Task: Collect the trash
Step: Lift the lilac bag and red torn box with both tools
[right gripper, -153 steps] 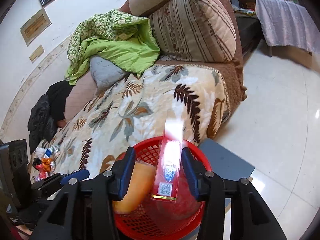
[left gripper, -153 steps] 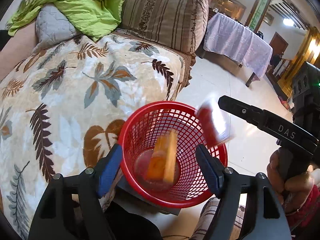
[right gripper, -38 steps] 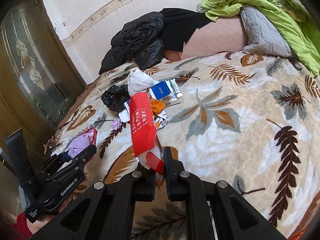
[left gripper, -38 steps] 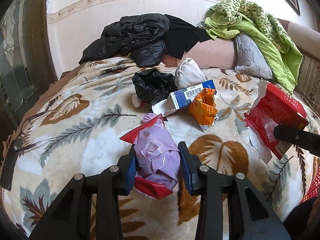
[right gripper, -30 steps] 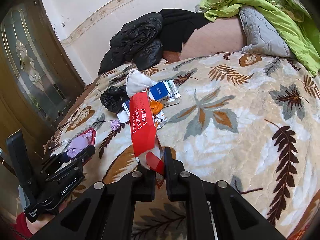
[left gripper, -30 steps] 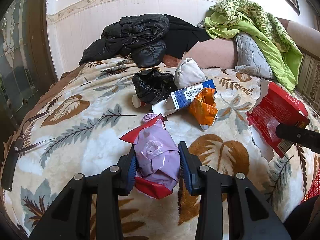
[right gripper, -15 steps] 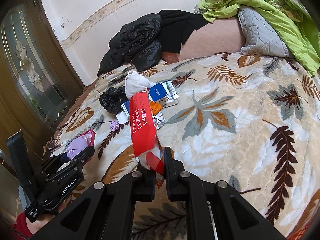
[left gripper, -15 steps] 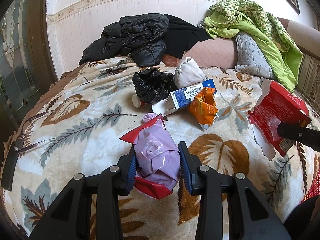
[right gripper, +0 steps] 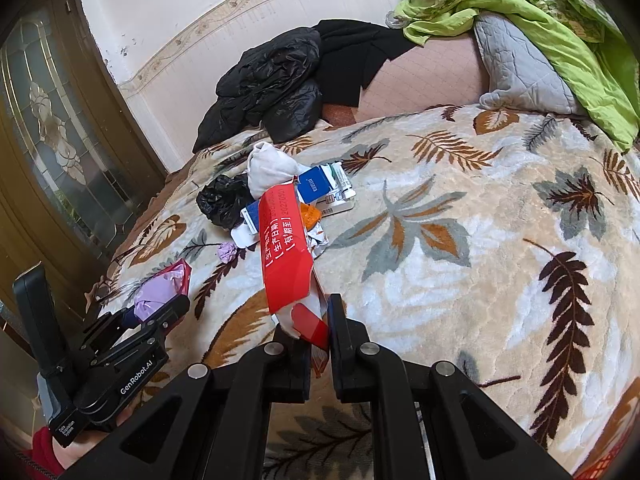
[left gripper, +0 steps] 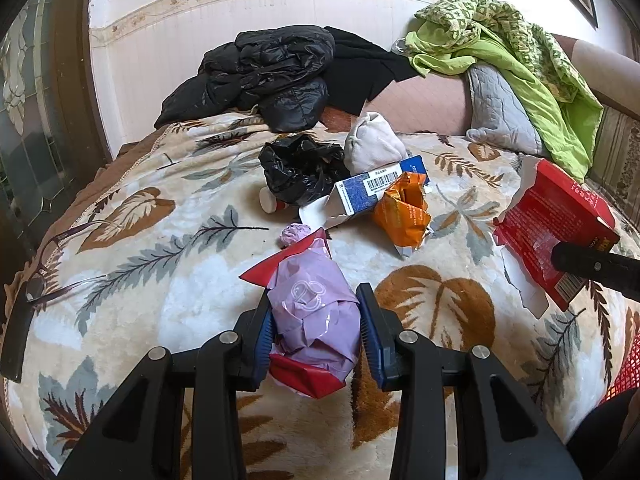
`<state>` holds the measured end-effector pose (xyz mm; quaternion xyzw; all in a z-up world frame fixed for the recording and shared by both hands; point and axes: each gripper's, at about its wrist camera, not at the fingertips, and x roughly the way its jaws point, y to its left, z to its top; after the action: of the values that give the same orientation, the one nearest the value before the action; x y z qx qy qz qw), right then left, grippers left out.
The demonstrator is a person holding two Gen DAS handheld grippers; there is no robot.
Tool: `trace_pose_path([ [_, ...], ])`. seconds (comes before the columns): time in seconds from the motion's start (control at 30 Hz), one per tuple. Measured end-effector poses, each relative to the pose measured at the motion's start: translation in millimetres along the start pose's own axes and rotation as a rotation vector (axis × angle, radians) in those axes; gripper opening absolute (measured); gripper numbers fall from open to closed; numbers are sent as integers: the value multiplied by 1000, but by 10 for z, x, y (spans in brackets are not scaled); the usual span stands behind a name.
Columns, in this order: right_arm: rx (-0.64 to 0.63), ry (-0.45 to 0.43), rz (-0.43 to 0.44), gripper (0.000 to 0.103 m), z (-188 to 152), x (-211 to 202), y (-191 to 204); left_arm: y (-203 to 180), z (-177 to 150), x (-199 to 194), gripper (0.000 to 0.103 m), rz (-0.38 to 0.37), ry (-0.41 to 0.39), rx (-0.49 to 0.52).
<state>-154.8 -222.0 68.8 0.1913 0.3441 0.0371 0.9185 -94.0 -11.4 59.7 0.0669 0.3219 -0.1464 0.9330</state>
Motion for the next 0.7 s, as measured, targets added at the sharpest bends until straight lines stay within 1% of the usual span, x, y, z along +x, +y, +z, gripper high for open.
trace_pose_path([
  [0.7,-1,-1,-2,9,2,-4,-12,-30,-7,0,37,-5,3,6],
])
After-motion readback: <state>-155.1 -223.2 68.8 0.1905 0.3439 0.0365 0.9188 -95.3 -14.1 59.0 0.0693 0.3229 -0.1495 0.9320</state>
